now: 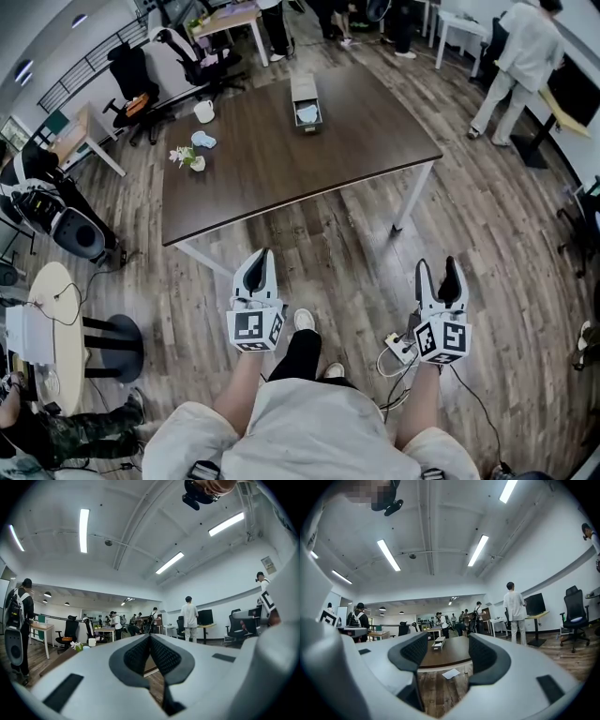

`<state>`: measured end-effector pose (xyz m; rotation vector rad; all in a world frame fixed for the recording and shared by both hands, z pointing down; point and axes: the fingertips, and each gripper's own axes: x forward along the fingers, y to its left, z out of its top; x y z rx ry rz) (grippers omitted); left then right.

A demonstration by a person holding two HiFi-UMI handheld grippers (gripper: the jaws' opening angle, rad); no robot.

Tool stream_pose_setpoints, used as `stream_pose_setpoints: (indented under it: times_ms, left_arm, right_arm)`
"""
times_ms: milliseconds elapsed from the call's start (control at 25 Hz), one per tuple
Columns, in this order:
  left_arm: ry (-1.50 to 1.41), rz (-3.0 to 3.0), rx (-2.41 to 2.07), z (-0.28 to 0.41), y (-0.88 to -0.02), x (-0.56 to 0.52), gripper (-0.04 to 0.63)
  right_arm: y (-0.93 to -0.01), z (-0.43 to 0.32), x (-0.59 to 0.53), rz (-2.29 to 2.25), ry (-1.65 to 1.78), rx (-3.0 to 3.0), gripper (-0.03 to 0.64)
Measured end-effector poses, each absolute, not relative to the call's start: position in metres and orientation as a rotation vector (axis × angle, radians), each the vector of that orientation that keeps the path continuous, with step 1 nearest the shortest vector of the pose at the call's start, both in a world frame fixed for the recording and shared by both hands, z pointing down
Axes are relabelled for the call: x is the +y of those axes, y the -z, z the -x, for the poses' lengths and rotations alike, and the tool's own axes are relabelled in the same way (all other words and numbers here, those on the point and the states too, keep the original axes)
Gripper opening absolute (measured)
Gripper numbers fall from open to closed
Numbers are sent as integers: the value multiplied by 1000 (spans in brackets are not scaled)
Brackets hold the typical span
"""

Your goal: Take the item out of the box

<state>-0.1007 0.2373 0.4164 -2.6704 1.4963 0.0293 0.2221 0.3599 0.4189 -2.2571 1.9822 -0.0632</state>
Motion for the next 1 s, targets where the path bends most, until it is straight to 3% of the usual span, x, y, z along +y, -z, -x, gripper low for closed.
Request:
stream_pose_setpoints:
  times_ms: [400,1000]
  left_arm:
    - [-65,2666,1531,105,-430,154,3]
    - [27,2686,1535,117,-442,-41,3]
  right_arm:
    - [-420,-218,275,2271,26,2028,276]
    - [-400,-191,53,2227,-6,2142,278]
